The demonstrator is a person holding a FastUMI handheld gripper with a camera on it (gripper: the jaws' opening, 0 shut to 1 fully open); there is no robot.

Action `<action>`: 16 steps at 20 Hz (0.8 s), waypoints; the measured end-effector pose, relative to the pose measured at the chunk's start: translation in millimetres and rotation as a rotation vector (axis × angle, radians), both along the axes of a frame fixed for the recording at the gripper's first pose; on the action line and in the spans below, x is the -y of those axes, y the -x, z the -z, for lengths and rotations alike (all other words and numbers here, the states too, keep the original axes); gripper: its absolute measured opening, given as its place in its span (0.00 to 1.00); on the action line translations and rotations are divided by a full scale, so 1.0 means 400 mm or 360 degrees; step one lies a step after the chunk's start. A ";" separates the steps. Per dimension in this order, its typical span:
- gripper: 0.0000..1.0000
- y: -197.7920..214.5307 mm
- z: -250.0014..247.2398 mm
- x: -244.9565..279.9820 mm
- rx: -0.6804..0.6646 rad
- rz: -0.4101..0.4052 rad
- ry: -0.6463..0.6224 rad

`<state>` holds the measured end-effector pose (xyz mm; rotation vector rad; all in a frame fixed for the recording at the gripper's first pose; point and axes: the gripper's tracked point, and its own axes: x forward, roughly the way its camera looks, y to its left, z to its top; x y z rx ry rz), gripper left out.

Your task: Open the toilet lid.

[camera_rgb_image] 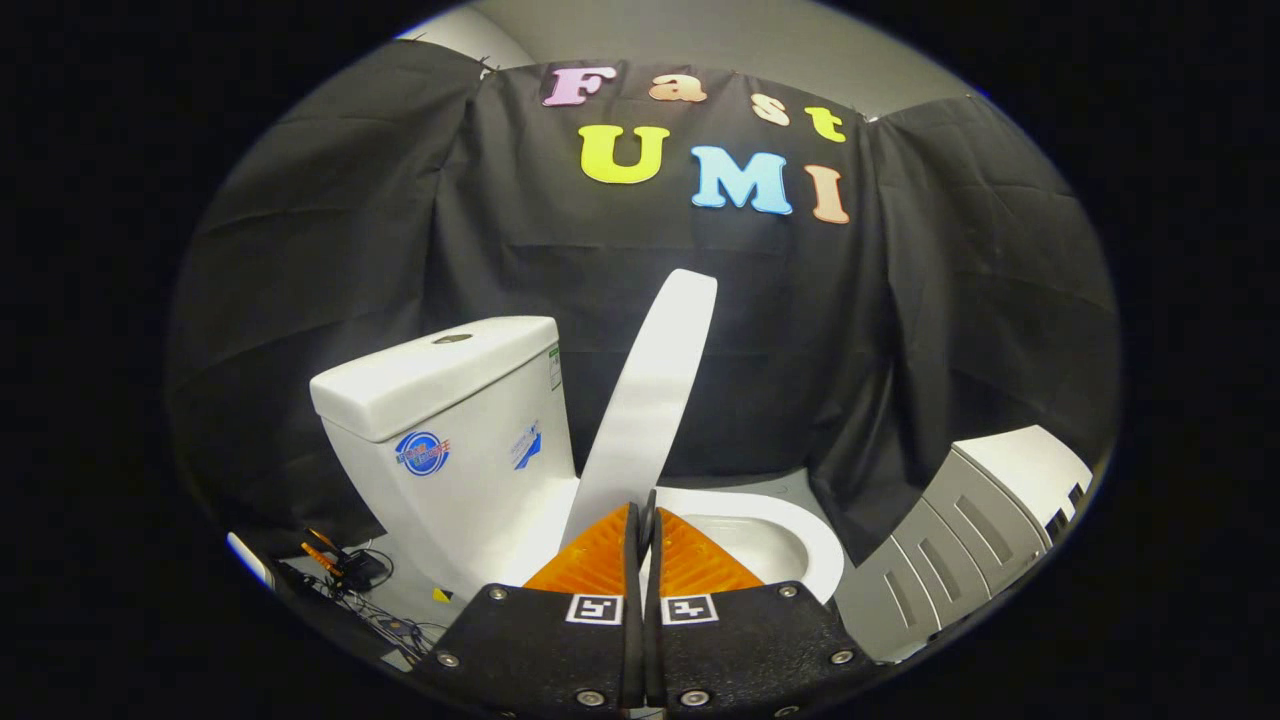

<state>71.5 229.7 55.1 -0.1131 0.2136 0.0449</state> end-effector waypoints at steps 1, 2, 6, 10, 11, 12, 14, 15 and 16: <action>0.00 0.000 -0.004 -0.011 0.0005 -0.0010 0.0007; 0.00 -0.001 -0.006 -0.023 0.0010 -0.0019 0.0010; 0.00 -0.006 -0.017 -0.066 0.0027 -0.0052 0.0022; 0.00 -0.010 -0.025 -0.108 0.0042 -0.0090 0.0044; 0.00 -0.010 -0.028 -0.118 0.0047 -0.0099 0.0051; 0.00 -0.012 -0.027 -0.126 0.0053 -0.0107 0.0062; 0.00 -0.011 -0.029 -0.136 0.0061 -0.0119 0.0079; 0.00 -0.011 -0.030 -0.146 0.0062 -0.0127 0.0080; 0.00 -0.012 -0.029 -0.162 0.0062 -0.0134 0.0082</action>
